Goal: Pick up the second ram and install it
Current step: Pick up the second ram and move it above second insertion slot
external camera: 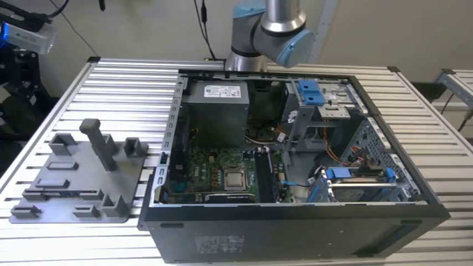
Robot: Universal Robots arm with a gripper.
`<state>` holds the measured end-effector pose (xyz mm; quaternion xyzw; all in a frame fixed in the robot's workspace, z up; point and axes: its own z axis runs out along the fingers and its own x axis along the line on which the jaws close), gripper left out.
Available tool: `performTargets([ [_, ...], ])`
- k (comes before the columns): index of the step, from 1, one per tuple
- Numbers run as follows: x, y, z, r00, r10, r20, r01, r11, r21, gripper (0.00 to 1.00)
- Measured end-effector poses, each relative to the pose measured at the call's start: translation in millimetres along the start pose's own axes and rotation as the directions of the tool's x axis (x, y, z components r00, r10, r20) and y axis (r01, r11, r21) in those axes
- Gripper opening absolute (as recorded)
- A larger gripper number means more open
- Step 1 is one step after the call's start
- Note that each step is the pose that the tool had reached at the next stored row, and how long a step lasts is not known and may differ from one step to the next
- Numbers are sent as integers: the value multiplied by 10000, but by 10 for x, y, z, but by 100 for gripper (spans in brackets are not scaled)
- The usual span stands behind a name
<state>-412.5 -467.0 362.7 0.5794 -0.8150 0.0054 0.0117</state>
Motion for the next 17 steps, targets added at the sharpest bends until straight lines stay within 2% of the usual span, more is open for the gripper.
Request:
performTargets([
  [2,0,0,1,10000,-57,-1,57,10000,0,42],
  [7,0,3,20,9975,-707,19,707,9975,6,42],
  [8,1,4,22,9968,-802,53,802,9968,-8,42],
  [12,1,5,28,9931,-1127,321,1130,9936,-88,42],
  [13,1,6,29,9924,-1178,348,1182,9929,-102,42],
  [17,1,5,30,9924,-1181,348,1185,9929,-104,42],
])
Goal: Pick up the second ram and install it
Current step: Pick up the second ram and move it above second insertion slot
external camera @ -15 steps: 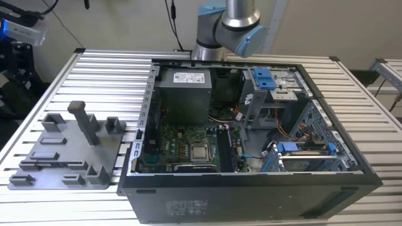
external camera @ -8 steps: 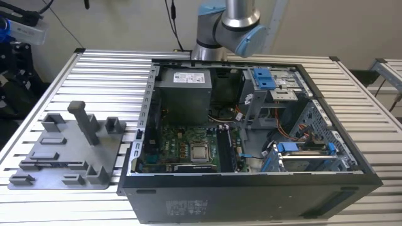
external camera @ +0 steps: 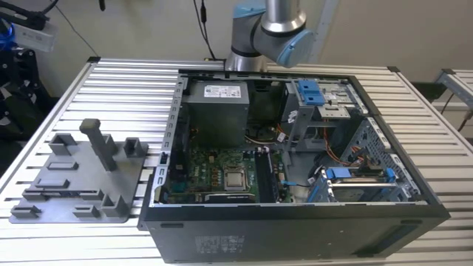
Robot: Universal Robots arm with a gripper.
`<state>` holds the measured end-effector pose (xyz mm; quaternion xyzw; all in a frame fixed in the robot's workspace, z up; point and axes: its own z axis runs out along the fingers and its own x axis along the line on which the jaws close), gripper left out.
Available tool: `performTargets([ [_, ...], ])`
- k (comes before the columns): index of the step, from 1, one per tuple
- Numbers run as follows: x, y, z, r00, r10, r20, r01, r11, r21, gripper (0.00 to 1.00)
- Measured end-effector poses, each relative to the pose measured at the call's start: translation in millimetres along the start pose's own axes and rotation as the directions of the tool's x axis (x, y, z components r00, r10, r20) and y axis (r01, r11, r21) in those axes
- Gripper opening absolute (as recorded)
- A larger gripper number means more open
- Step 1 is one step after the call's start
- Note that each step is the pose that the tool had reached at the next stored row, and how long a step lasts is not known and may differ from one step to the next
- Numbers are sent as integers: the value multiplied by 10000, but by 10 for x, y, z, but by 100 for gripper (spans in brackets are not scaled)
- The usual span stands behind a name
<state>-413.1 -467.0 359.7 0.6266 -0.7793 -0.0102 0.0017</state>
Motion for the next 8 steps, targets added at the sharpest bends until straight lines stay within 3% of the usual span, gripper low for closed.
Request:
performTargets([
  [8,0,0,2,10000,0,0,0,10000,0,42],
])
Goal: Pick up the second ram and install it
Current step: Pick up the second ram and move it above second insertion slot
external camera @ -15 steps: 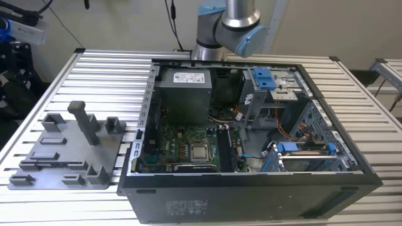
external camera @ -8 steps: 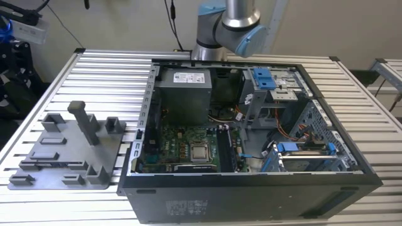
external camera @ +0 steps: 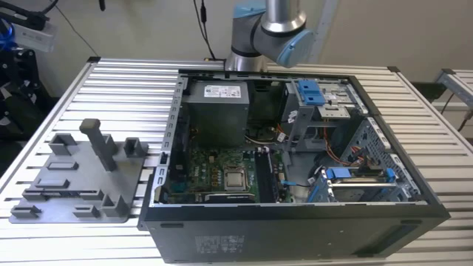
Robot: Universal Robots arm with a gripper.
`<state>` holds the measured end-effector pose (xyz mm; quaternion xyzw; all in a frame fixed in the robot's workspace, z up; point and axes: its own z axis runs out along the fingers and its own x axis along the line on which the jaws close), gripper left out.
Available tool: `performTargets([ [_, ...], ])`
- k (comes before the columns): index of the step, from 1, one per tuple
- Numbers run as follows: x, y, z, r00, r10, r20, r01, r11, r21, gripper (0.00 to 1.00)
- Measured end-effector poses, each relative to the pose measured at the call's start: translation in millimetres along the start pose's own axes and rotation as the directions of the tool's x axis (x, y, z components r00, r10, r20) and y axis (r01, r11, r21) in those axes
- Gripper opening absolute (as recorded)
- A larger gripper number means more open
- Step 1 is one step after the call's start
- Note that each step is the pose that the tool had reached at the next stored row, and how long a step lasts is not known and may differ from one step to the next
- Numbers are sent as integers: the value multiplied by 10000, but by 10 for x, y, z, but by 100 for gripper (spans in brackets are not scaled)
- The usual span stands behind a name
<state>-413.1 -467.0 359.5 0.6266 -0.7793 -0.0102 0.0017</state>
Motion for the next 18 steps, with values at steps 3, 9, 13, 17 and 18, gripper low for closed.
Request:
performTargets([
  [3,0,0,16,10000,0,0,0,10000,-2,42],
  [9,2,2,77,10000,-88,-3,88,10000,-32,42],
  [13,6,19,113,9998,-175,-7,175,9998,-36,42],
  [17,10,36,142,9997,-239,-6,239,9997,-35,42],
  [18,10,38,148,9997,-249,-6,249,9997,-35,42],
])
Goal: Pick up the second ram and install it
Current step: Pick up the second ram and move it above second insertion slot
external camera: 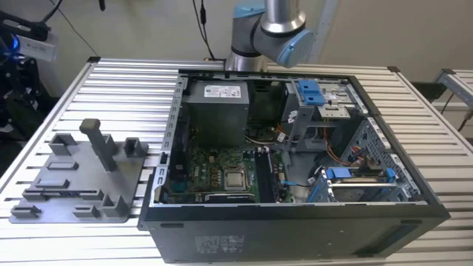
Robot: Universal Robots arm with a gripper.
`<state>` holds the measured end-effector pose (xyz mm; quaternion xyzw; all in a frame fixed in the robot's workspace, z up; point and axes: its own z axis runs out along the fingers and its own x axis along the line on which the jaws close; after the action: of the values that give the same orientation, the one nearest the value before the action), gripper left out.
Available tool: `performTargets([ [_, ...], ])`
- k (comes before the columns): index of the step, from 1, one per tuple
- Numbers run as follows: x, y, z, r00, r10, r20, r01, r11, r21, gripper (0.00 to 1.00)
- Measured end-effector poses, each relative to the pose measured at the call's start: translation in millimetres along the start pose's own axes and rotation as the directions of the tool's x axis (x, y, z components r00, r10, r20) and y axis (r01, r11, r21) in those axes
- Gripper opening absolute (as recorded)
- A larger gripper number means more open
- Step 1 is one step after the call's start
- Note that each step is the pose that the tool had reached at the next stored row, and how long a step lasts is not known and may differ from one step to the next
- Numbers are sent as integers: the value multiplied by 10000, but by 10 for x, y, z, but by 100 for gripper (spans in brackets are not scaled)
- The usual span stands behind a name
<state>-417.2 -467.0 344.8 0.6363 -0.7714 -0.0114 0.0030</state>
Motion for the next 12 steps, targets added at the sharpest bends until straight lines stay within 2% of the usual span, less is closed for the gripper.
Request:
performTargets([
  [12,1,1,29,10000,-3,1,3,10000,2,42],
])
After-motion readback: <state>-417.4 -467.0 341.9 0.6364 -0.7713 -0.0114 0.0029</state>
